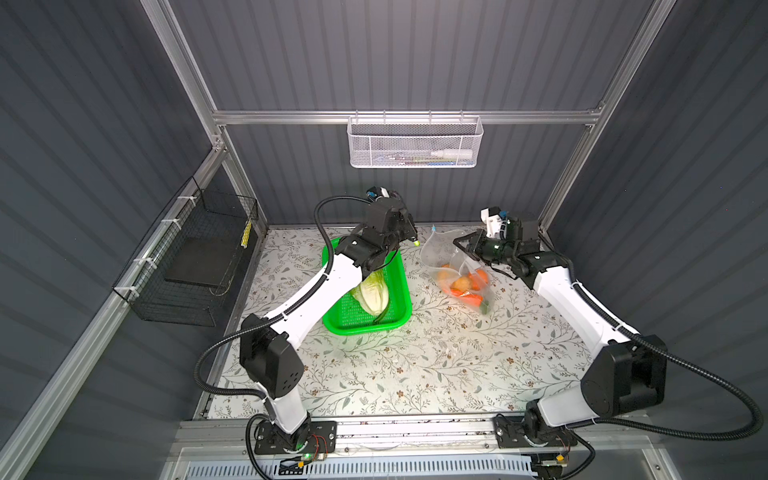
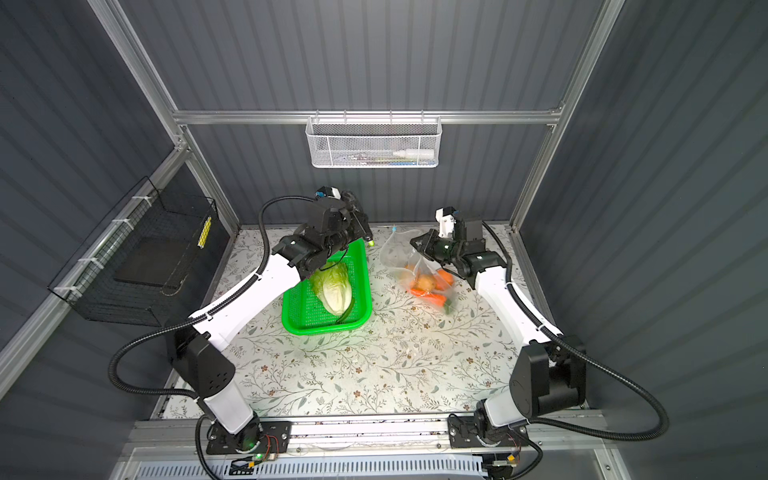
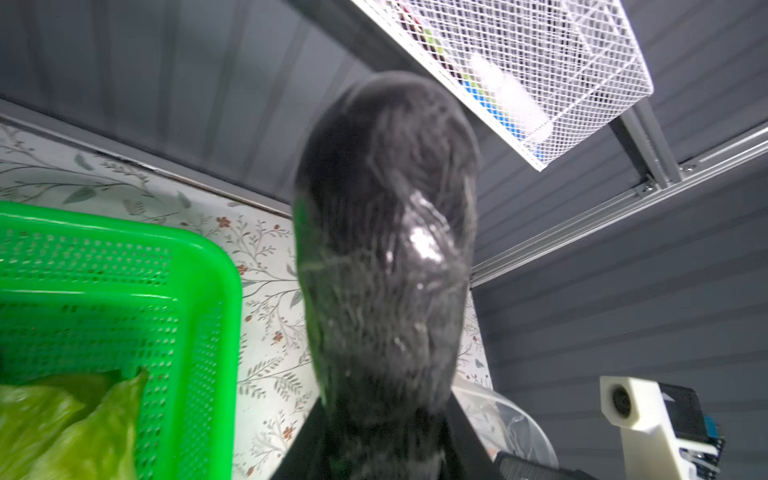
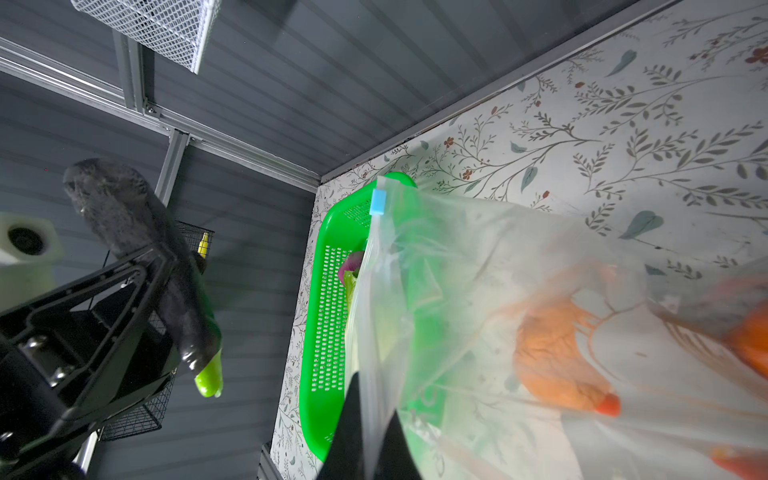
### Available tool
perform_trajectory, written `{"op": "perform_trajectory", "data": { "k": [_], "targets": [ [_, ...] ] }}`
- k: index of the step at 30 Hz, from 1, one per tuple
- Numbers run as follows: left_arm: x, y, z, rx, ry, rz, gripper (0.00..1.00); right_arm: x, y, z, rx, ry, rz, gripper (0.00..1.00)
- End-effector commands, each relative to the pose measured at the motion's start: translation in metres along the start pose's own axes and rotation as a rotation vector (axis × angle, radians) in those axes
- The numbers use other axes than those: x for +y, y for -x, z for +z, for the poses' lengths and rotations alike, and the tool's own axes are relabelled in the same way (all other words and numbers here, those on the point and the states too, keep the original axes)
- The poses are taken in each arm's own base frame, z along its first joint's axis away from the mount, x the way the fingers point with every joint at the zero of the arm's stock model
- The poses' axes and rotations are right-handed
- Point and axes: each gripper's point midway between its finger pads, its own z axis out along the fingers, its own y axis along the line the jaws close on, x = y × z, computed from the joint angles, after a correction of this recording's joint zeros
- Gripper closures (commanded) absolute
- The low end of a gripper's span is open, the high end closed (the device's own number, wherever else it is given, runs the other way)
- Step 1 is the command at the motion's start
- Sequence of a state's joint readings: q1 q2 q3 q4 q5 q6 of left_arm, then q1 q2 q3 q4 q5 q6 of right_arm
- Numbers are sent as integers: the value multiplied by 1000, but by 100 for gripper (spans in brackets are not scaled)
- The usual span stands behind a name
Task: Place the food in the zip-top bag and seal the zipper
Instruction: 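Carry the eggplant with the left gripper and push it into the bag mouth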
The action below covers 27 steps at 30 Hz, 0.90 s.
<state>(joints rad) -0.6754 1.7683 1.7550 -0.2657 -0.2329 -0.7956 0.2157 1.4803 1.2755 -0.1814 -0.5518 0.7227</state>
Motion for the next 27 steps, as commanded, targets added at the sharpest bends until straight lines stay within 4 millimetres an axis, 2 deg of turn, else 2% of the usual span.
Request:
{"op": "perform_trajectory", "data": {
  "k": [1,5,11,16,22,27],
  "targets": [
    [-29,4,10,-28,-100,6,70,10,0,-6,-4,23,-8,100],
    [-41,-14,22,-8,-123,30,70,10,0,-7,-7,23,-6,100],
    [-42,-43,37,41,-114,48,70,10,-4,-8,-13,31,-1,100],
    [-44,-75,51,109,-121,80,70,9,-5,-9,-18,36,2,100],
    [-48,-104,53,173,-123,162,69,12,2,-5,-34,55,39,100],
    [-46,-113,48,161,-100,241,68,16,13,1,-32,51,127,100]
  ]
}}
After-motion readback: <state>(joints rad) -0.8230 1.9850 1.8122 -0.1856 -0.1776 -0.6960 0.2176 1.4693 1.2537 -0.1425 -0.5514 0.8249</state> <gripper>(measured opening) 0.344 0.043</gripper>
